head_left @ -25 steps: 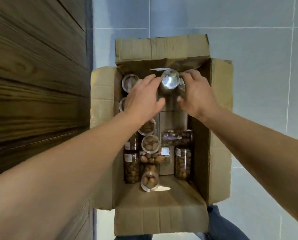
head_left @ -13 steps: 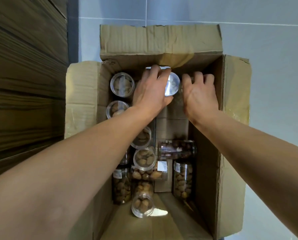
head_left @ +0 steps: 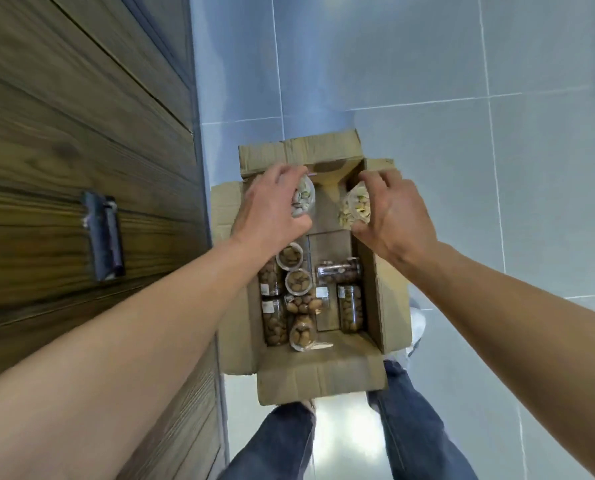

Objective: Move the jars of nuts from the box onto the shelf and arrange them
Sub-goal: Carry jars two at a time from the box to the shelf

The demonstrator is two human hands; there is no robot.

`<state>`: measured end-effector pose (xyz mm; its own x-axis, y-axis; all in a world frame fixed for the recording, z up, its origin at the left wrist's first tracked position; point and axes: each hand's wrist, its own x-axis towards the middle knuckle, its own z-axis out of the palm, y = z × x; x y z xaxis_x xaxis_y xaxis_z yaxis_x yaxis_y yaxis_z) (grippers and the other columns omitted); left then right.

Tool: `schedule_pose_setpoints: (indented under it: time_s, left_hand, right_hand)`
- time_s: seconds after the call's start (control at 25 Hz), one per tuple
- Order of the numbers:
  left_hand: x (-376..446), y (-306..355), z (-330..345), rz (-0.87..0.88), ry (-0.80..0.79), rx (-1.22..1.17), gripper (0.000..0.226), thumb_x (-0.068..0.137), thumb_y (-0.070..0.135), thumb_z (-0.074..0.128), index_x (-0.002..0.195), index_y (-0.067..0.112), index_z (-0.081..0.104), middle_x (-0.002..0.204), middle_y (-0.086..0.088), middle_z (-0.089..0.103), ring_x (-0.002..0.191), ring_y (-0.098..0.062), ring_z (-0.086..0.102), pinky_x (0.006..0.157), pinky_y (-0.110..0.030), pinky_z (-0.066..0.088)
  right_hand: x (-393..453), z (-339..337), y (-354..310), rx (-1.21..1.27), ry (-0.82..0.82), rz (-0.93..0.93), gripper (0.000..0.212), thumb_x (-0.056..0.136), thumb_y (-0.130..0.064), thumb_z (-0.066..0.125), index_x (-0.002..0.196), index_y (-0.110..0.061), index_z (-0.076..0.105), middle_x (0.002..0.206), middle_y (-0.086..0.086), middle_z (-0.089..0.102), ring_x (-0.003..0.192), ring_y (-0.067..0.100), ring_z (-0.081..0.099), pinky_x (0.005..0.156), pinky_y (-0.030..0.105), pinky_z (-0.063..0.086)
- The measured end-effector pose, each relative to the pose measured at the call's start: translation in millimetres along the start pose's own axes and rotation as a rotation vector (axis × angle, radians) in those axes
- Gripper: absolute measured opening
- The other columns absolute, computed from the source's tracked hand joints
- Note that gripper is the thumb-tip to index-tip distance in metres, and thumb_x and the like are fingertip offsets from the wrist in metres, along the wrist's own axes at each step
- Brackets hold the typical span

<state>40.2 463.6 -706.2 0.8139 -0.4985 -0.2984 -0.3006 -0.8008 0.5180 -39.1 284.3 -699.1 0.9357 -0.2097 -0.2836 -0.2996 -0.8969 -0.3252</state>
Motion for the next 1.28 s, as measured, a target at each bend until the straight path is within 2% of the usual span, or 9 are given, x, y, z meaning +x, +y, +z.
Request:
schedule_pose_setpoints:
  time_s: [0.16, 0.28, 0.36, 0.48, 0.68, 0.84, 0.96, 1.16, 1.28]
  left_hand:
    - [-53.7, 95.3, -97.3, 0.125, -0.049, 0.059, 0.069, 0.078, 0.028, 0.071, 0.140, 0.020, 0.043, 0.137, -0.003, 0.046, 0.123, -0.024, 0.046, 0.099, -0.034, 0.036]
    - [-91.8, 179.4, -156.1, 0.244, -0.073, 0.065, 0.068, 0.078, 0.022, 0.069, 0.142, 0.026, 0.045, 0.140, -0.001, 0.043, 0.118, -0.023, 0.049, 0.088, -0.026, 0.035]
    - [-115.6, 237.7, -179.9, 0.325, -0.070, 0.056, 0.066, 0.076, 0.019, 0.068, 0.139, 0.026, 0.048, 0.139, -0.002, 0.044, 0.114, -0.026, 0.053, 0.084, -0.024, 0.036]
    - [-142.5, 320.9, -195.1, 0.425, -0.089, 0.070, 0.066, 0.075, 0.020, 0.067, 0.138, 0.024, 0.049, 0.138, -0.001, 0.045, 0.114, -0.026, 0.054, 0.090, -0.029, 0.041]
    - [-190.1, 476.4, -184.8, 0.630, -0.089, 0.124, 0.065, 0.071, 0.023, 0.071, 0.134, 0.022, 0.053, 0.136, 0.001, 0.048, 0.110, -0.025, 0.057, 0.088, -0.032, 0.045]
    - [-215.4, 582.4, -158.8, 0.773, -0.074, 0.142, 0.064, 0.068, 0.023, 0.073, 0.131, 0.021, 0.056, 0.131, 0.000, 0.051, 0.107, -0.023, 0.057, 0.086, -0.027, 0.044]
    - [-227.4, 665.2, -141.1, 0.912, -0.079, 0.154, 0.066, 0.067, 0.022, 0.076, 0.131, 0.019, 0.057, 0.129, -0.003, 0.052, 0.103, -0.027, 0.060, 0.086, -0.032, 0.046]
    - [-230.7, 790.9, -127.3, 1.109, -0.060, 0.165, 0.067, 0.072, 0.025, 0.071, 0.136, 0.022, 0.052, 0.133, -0.002, 0.049, 0.111, -0.024, 0.055, 0.089, -0.034, 0.045]
    - [-221.1, 864.3, -115.3, 1.235, -0.087, 0.137, 0.065, 0.075, 0.027, 0.070, 0.136, 0.022, 0.051, 0.135, -0.004, 0.049, 0.114, -0.025, 0.055, 0.091, -0.037, 0.045]
  right_hand:
    - [-78.7, -128.5, -19.4, 0.074, 0.071, 0.074, 0.062, 0.075, -0.023, 0.073, 0.131, -0.010, 0.049, 0.126, 0.017, 0.050, 0.106, 0.039, 0.050, 0.085, 0.040, 0.045]
    - [-148.7, -223.8, -10.9, 0.091, 0.158, 0.144, 0.063, 0.076, -0.021, 0.071, 0.134, -0.011, 0.048, 0.126, 0.015, 0.049, 0.105, 0.039, 0.051, 0.085, 0.038, 0.043]
    - [-197.0, -275.6, 6.1, 0.108, 0.181, 0.217, 0.066, 0.076, -0.021, 0.070, 0.137, -0.016, 0.045, 0.131, 0.011, 0.046, 0.109, 0.036, 0.049, 0.088, 0.036, 0.041]
    - [-260.8, -337.1, 42.4, 0.125, 0.241, 0.305, 0.067, 0.075, -0.021, 0.070, 0.137, -0.020, 0.045, 0.132, 0.008, 0.044, 0.111, 0.034, 0.048, 0.089, 0.034, 0.041]
    - [-377.2, -430.6, 123.3, 0.081, 0.347, 0.430, 0.065, 0.078, -0.022, 0.071, 0.138, -0.021, 0.045, 0.136, 0.007, 0.042, 0.114, 0.031, 0.047, 0.093, 0.037, 0.043]
    - [-461.2, -483.4, 184.0, 0.041, 0.434, 0.492, 0.063, 0.080, -0.023, 0.071, 0.137, -0.022, 0.045, 0.136, 0.007, 0.042, 0.113, 0.030, 0.048, 0.093, 0.037, 0.045]
    - [-517.7, -521.0, 229.0, -0.012, 0.512, 0.549, 0.066, 0.080, -0.022, 0.071, 0.140, -0.020, 0.044, 0.138, 0.008, 0.040, 0.118, 0.031, 0.046, 0.097, 0.038, 0.042]
    - [-576.6, -583.2, 287.8, -0.095, 0.628, 0.643, 0.066, 0.082, -0.021, 0.067, 0.142, -0.017, 0.041, 0.140, 0.011, 0.040, 0.125, 0.034, 0.042, 0.103, 0.040, 0.037]
    - [-596.5, -616.1, 322.7, -0.110, 0.699, 0.733, 0.063, 0.082, -0.021, 0.067, 0.140, -0.019, 0.043, 0.136, 0.010, 0.043, 0.119, 0.035, 0.047, 0.096, 0.041, 0.044]
